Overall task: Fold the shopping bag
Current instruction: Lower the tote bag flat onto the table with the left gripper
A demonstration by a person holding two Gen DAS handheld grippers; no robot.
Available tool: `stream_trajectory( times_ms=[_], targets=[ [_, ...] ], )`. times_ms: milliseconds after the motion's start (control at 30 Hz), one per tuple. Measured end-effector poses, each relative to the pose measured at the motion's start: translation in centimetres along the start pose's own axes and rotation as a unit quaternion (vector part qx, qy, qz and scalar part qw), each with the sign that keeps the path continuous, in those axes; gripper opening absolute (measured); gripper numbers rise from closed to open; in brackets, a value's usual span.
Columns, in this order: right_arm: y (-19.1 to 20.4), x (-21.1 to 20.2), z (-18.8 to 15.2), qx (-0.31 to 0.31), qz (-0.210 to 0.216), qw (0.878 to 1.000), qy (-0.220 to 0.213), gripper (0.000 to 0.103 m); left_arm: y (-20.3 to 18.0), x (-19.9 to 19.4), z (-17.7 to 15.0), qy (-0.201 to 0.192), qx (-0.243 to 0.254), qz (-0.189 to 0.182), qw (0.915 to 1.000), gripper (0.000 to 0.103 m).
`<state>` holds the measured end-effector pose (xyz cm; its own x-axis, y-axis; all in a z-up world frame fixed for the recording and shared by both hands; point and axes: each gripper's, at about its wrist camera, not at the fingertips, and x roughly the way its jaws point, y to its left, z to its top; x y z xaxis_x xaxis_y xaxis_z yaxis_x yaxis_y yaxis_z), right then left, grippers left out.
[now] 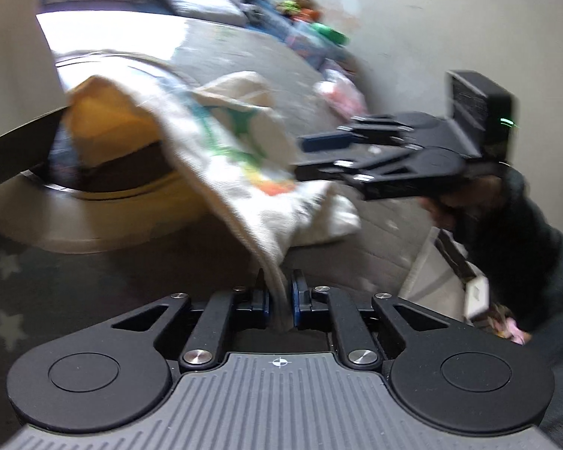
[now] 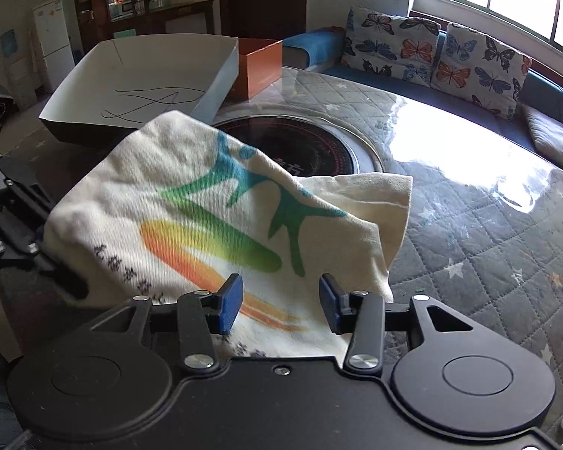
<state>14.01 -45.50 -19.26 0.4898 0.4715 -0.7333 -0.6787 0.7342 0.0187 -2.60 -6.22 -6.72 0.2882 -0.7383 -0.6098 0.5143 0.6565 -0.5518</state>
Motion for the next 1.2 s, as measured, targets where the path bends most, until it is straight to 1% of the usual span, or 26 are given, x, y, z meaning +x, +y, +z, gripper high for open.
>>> stream_trajectory(
  times_ms=[33, 100, 167, 233, 333, 367, 400, 467, 533, 567, 600, 667, 700, 733, 867, 900, 1000, 1067, 1200],
  targets=[
    [-0.1, 0.2, 0.2, -0.001, 0.001, 1.0, 0.002, 0.048, -0.3, -0.3, -0.1, -0.001, -0.007, -0.031, 0.9995, 0.011],
    [0.0, 0.7, 0.3, -0.003, 0.003, 1.0, 0.005, 0.048, -0.9, -0.8, -0.2, -0.001, -0.018, -0.089, 0.9958, 0.011],
    [0.2, 1.1, 0.3, -0.005, 0.005, 1.0, 0.009, 0.048, -1.8, -1.1, -0.8, 0.013, 0.001, -0.104, 0.9945, 0.011],
    [0.3, 1.5, 0.1, -0.006, 0.009, 1.0, 0.015, 0.049, -1.7, -0.9, -1.6, 0.038, -0.002, -0.097, 0.9945, 0.011],
    [0.9, 2.4, -0.4, -0.016, 0.015, 0.999, 0.029, 0.051, -0.4, -0.5, -3.1, 0.079, -0.018, -0.066, 0.9946, 0.012],
    [1.1, 2.7, -0.6, -0.019, 0.017, 0.999, 0.033, 0.053, 0.1, -0.4, -3.4, 0.087, -0.026, -0.056, 0.9943, 0.014],
    [1.3, 2.8, -0.7, -0.022, 0.019, 0.999, 0.037, 0.054, 0.5, -0.5, -3.6, 0.093, -0.03, -0.046, 0.9941, 0.019],
    [2.1, 3.1, -1.3, -0.039, 0.019, 0.998, 0.048, 0.057, 0.9, -1.0, -3.9, 0.102, -0.026, -0.018, 0.9943, 0.027],
    [2.2, 3.2, -1.4, -0.044, 0.019, 0.998, 0.047, 0.059, 1.0, -1.7, -3.9, 0.11, -0.014, 0.004, 0.9938, 0.029],
    [2.2, 3.2, -1.4, -0.042, 0.02, 0.998, 0.048, 0.059, 0.9, -2.0, -3.9, 0.112, -0.009, 0.007, 0.9936, 0.033],
    [2.0, 3.2, -1.4, -0.039, 0.022, 0.998, 0.048, 0.059, 0.8, -2.3, -3.8, 0.113, -0.004, 0.011, 0.9935, 0.035],
    [2.0, 3.1, -1.4, -0.038, 0.023, 0.998, 0.049, 0.06, 0.5, -3.1, -3.4, 0.109, 0.016, 0.035, 0.9933, 0.035],
    [2.0, 2.9, -1.4, -0.041, 0.023, 0.998, 0.051, 0.06, 0.3, -3.5, -3.3, 0.104, 0.021, 0.041, 0.9935, 0.036],
    [2.1, 2.7, -1.4, -0.043, 0.024, 0.997, 0.052, 0.061, 0.2, -4.0, -2.9, 0.094, 0.029, 0.043, 0.9942, 0.036],
    [2.7, 1.5, -1.6, -0.058, 0.038, 0.996, 0.058, 0.064, -1.0, -4.7, -2.2, 0.051, 0.058, 0.028, 0.9966, 0.036],
    [3.1, 1.0, -1.8, -0.067, 0.04, 0.995, 0.06, 0.064, -1.2, -4.3, -2.1, 0.046, 0.066, 0.027, 0.9964, 0.036],
    [4.3, 0.2, -2.4, -0.088, 0.047, 0.993, 0.062, 0.065, -2.2, -2.4, -1.5, 0.051, 0.089, 0.042, 0.9939, 0.035],
    [4.7, -0.2, -2.7, -0.093, 0.051, 0.992, 0.061, 0.065, -2.7, -0.4, -1.2, 0.058, 0.1, 0.055, 0.9917, 0.034],
    [5.2, -1.1, -3.5, -0.103, 0.056, 0.991, 0.061, 0.065, -3.1, 2.8, -1.0, 0.08, 0.115, 0.059, 0.9884, 0.033]
  ],
)
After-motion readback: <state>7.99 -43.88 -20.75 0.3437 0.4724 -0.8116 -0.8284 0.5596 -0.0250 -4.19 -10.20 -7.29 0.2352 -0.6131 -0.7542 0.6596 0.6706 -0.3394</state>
